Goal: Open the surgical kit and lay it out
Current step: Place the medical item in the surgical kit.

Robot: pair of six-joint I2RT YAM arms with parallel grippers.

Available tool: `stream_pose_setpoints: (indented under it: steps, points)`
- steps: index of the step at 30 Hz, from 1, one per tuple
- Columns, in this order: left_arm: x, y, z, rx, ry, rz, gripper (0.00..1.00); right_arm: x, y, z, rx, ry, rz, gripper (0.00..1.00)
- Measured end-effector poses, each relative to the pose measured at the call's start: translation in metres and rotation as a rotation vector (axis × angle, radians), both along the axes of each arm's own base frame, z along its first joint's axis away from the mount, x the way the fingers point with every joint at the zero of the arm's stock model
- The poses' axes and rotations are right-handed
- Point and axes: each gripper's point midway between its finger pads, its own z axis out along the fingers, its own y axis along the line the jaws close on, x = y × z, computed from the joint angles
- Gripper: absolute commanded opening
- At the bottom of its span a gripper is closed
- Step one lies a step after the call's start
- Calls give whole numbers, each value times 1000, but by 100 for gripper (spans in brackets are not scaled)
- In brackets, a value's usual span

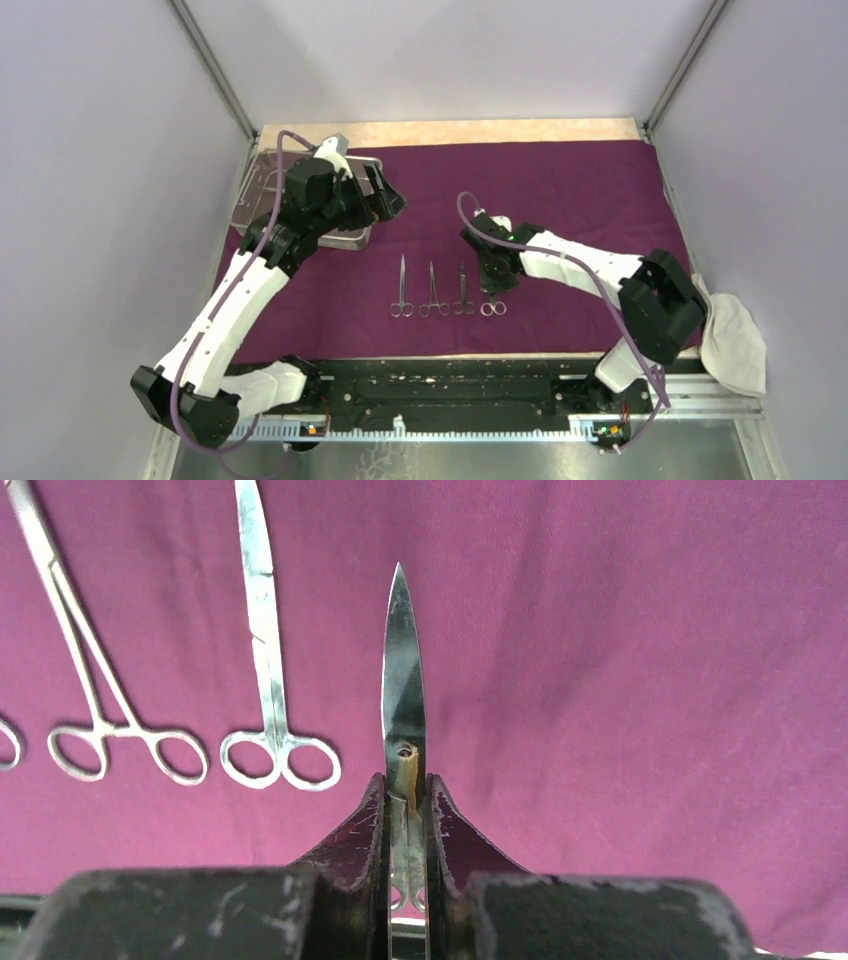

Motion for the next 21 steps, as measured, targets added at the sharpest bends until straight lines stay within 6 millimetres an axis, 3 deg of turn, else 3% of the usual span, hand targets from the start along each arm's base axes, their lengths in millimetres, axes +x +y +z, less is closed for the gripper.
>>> stream_pose_setpoints:
  steps: [8, 21]
  points:
    - [-2, 1, -4, 13, 11, -11, 98, 9, 4, -29, -40, 11, -57, 0]
    - [-1, 2, -5, 11, 12, -26, 98, 19, 4, -29, -49, -32, -65, 0]
